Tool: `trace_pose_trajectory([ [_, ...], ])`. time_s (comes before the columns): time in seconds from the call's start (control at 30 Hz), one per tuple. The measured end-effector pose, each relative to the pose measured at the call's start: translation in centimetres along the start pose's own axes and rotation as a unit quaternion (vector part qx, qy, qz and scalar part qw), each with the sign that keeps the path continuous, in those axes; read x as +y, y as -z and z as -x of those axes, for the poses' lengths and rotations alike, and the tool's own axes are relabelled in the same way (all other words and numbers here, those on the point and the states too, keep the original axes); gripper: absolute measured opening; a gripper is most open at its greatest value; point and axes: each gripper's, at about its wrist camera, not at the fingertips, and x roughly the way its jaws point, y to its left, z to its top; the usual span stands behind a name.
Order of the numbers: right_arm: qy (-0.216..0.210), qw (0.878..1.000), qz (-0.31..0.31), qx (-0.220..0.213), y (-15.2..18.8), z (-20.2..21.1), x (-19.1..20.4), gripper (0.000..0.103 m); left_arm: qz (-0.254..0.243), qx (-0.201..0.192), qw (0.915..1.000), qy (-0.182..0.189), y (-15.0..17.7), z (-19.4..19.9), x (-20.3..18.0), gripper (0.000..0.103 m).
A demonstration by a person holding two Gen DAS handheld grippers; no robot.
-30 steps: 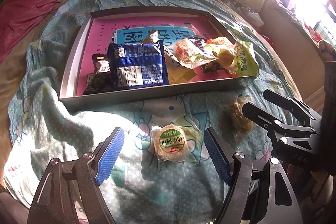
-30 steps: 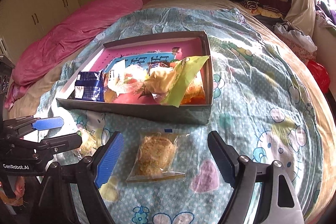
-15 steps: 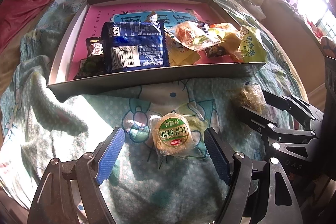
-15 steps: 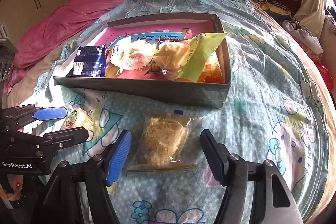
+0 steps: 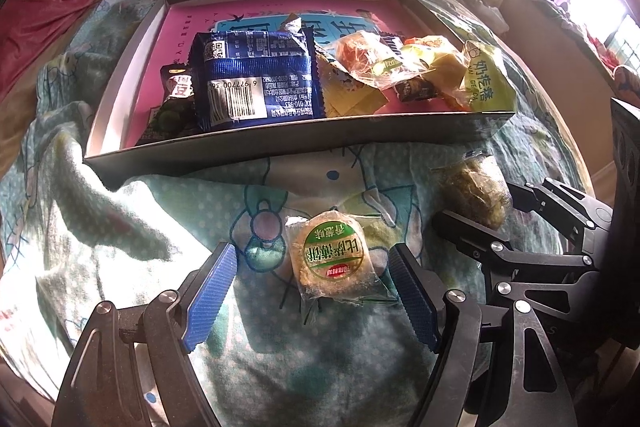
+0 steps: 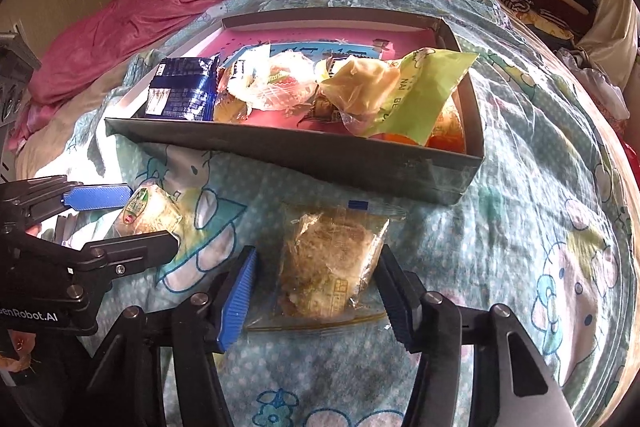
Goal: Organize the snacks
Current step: 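Grasp the round green-labelled snack with the left tool while the right grasps the clear pastry bag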
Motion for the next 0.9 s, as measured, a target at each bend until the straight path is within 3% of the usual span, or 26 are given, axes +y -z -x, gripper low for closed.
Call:
trace_pose_trajectory([
  [0.17, 0.008, 1.0, 0.021, -0.005, -0.3, -0.4, 0.3, 0.047, -0.002, -0.001, 1.0, -0.008, 0.1, -0.4, -0.2, 0.079],
  [0.3, 0.003, 1.0, 0.029, -0.007, -0.5, -0.3, 0.5, 0.045, -0.005, -0.007, 0.9998, -0.017, 0.2, -0.5, -0.5, 0.079],
  [0.47, -0.026, 1.0, -0.003, -0.017, -0.8, 0.6, -0.4, 0.044, -0.003, -0.009, 0.9999, -0.014, 0.2, -0.5, -0.4, 0.079],
  [0.53, -0.036, 0.999, -0.015, -0.026, -0.9, 1.1, -0.8, 0.044, -0.001, -0.011, 0.9999, -0.012, 0.2, -0.4, -0.2, 0.075],
  [0.67, -0.048, 0.997, -0.025, -0.046, -1.1, 2.1, -1.1, 0.044, 0.0, -0.012, 0.9999, -0.002, 0.3, -0.2, 0.0, 0.053],
  [0.77, -0.058, 0.996, -0.032, -0.058, -1.4, 2.5, -1.3, 0.044, 0.003, -0.011, 0.9999, 0.005, 0.2, 0.0, 0.2, 0.044],
  [0.9, -0.07, 0.994, -0.035, -0.07, -1.4, 3.0, -1.2, 0.044, 0.019, -0.013, 0.9995, 0.021, 0.0, 0.7, 0.8, 0.041],
])
